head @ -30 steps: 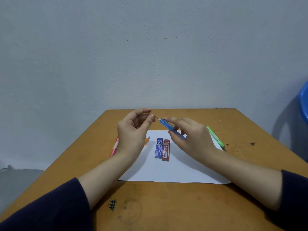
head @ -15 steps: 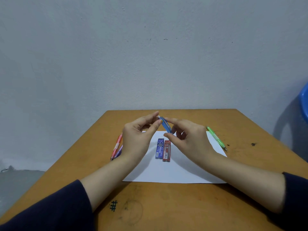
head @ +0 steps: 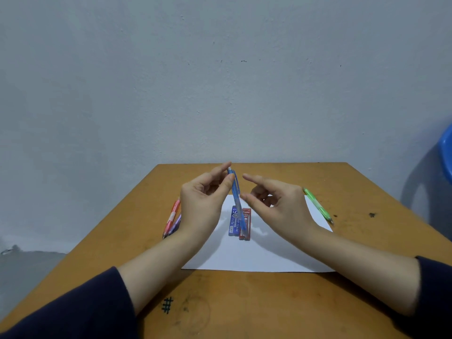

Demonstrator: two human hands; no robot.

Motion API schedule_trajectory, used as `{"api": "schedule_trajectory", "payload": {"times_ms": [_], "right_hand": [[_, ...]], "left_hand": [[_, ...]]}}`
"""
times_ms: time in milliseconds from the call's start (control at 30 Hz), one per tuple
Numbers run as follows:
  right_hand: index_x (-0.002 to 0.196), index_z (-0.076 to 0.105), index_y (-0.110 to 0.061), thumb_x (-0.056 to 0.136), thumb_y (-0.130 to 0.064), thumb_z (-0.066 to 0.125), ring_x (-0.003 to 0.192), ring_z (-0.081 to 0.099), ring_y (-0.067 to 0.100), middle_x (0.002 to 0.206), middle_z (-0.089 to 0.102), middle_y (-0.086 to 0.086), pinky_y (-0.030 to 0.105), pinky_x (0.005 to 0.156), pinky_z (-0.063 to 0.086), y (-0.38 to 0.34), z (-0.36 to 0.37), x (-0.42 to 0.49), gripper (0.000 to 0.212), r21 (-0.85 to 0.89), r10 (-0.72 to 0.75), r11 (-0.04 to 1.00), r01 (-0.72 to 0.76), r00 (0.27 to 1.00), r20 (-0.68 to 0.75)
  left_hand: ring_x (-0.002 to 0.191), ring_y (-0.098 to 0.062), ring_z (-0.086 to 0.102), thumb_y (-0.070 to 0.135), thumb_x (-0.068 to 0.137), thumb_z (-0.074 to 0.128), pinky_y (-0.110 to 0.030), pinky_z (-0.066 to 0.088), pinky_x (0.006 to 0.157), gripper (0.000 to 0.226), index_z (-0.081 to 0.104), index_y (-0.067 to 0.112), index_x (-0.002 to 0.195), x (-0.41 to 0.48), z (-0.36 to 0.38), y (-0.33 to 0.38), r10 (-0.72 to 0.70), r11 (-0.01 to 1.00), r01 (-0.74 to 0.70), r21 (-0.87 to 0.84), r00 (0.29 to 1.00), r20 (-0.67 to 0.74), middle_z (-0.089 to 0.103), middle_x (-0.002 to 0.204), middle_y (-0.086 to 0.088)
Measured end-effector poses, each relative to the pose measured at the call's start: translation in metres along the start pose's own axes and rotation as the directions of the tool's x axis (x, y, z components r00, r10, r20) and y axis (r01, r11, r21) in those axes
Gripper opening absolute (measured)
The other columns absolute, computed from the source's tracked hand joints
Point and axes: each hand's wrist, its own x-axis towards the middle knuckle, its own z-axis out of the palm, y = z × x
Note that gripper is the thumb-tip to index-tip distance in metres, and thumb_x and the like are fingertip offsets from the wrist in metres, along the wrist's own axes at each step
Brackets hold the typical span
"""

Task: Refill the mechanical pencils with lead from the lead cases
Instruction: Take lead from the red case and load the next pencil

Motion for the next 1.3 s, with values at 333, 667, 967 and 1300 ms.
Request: {"api": "schedule_trajectory", "payload": {"times_ms": [333, 667, 967, 1300], "right_hand": [[0.104, 0.072, -0.02, 0.084, -0.005, 0.061, 0.064, 0.059, 0.011, 0.069, 0.065, -0.005, 0.02, 0.066, 0.046, 0.031, -0.023, 0.022, 0.028, -0.224, 0.371, 0.916, -0.332, 0.914, 0.163], [0.106, 0.072, -0.018, 0.077, -0.032, 0.076, 0.068, 0.052, -0.001, 0.073, 0.059, -0.015, 0.007, 0.054, 0.034, 0.039, -0.029, 0.023, 0.032, -0.568, 0.606, 0.753, -0.331, 0.684, 0.406], [0.078, 0.077, -0.021, 0.076, -0.028, 0.078, 0.059, 0.049, -0.001, 0.063, 0.059, -0.015, 0.011, 0.047, 0.031, 0.036, -0.028, 0.023, 0.008, -0.586, 0.624, 0.737, -0.338, 0.672, 0.398], [0.059, 0.065, -0.014, 0.071, -0.003, 0.073, 0.06, 0.06, 0.01, 0.065, 0.07, 0.003, 0.023, 0.059, 0.047, 0.032, -0.026, 0.021, 0.018, -0.28, 0.619, 0.785, -0.552, 0.693, 0.37]], "left_hand": [[0.087, -0.008, 0.067, 0.007, 0.091, 0.06, -0.021, 0.055, 0.07, 0.026, 0.069, 0.028, 0.104, 0.002, -0.002, 0.0, -0.007, 0.999, 0.007, 0.042, 1.0, 0.002, 0.072, 0.096, 0.001], [0.055, -0.007, 0.051, 0.009, 0.094, 0.056, -0.022, 0.042, 0.045, 0.029, 0.067, 0.032, 0.106, 0.003, -0.003, -0.005, -0.034, 0.998, 0.03, 0.059, 0.997, 0.068, 0.055, 0.077, -0.013], [0.055, -0.007, 0.053, 0.015, 0.094, 0.058, -0.02, 0.04, 0.055, 0.025, 0.069, 0.028, 0.112, 0.006, -0.006, -0.021, -0.034, 0.98, 0.012, 0.201, 0.994, 0.104, 0.058, 0.074, -0.001], [0.065, -0.009, 0.058, 0.015, 0.092, 0.062, -0.023, 0.047, 0.059, 0.025, 0.069, 0.031, 0.11, 0.008, -0.009, -0.025, -0.007, 0.951, -0.039, 0.307, 0.989, 0.147, 0.064, 0.092, 0.007]]}}
